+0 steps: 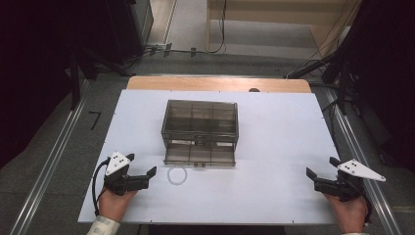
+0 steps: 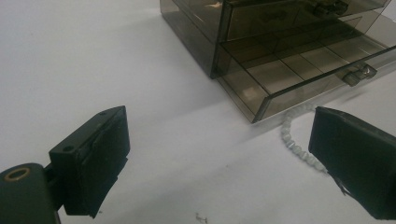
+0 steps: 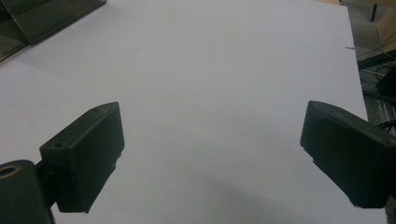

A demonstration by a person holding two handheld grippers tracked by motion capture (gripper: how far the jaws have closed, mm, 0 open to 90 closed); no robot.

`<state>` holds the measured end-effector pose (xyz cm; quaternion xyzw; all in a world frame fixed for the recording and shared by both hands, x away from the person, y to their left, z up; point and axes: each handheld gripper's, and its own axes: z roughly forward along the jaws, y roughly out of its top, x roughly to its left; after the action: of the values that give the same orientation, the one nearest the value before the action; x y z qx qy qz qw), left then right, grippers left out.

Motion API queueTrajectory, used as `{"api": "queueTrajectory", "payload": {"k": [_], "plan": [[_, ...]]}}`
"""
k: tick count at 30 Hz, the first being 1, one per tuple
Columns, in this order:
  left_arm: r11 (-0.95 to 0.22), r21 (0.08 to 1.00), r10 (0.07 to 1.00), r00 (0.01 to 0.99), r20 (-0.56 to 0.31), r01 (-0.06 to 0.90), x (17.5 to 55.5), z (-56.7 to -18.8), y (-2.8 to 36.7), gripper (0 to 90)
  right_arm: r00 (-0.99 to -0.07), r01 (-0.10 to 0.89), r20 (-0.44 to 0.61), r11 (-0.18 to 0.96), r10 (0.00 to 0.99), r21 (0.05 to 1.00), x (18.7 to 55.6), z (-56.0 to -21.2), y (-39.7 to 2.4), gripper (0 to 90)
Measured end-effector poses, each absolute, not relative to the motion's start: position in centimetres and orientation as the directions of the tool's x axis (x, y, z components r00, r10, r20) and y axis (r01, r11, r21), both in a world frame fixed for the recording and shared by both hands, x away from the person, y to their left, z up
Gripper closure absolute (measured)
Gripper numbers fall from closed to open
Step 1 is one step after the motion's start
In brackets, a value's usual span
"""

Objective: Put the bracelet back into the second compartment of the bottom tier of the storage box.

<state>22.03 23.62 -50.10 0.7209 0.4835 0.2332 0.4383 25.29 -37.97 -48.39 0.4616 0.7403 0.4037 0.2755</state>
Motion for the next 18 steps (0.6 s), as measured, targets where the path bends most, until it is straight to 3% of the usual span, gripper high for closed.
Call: {"api": "queueTrajectory", "payload": {"k": [18], "plan": [[-0.197, 0.847, 0.889, 0.455, -0.059, 0.494, 22.5, -49.6, 21.5, 7.4, -0.432, 0.453, -0.041, 0.256, 0.901, 0.854, 25.3, -48.3, -37.9, 4.8]]}}
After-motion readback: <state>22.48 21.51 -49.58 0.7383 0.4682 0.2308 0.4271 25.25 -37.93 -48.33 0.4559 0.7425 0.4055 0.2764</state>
